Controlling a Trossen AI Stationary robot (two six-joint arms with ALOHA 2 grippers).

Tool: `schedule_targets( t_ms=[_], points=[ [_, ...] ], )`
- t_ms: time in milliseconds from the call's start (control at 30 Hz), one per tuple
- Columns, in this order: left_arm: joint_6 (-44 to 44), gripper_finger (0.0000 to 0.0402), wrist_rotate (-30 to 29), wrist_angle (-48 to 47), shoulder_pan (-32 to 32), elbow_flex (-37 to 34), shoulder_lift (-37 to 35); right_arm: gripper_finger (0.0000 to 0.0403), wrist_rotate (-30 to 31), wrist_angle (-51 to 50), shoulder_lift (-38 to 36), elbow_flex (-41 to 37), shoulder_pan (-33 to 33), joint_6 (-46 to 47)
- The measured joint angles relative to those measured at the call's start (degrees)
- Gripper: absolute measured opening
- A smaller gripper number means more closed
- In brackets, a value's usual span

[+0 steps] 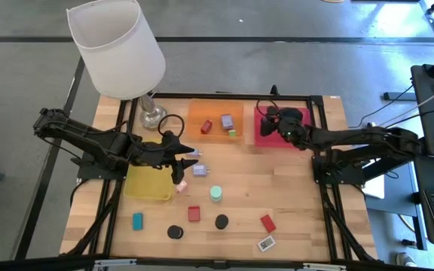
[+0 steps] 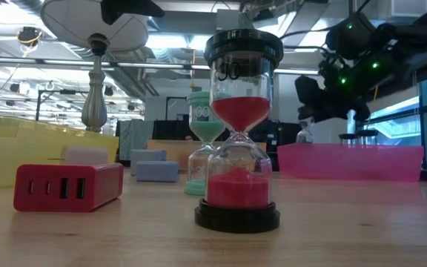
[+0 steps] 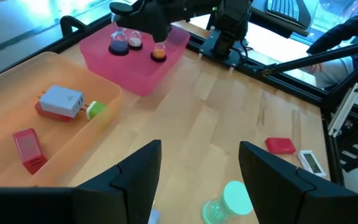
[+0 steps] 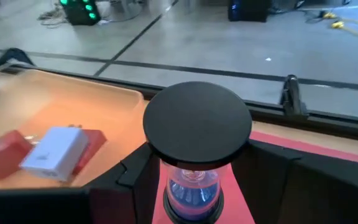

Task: Pick & Place Office items
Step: Put the dark blue hourglass into the pink bin

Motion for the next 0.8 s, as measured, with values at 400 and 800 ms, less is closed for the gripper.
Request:
schedule_targets(
  t_ms=[400, 800],
  points=[
    [0.00, 0.0212, -0.53, 0.00, -0.01, 0.00, 0.00, 0.0193, 5.06, 4.79, 10.42, 0.13, -0.46, 4.05],
    [2.05, 0.0212, -1.01, -0.17, -0.01, 0.00, -0.02, 0.0191, 3.73, 11.02, 13.97, 0.18, -1.09, -0.31]
  ],
)
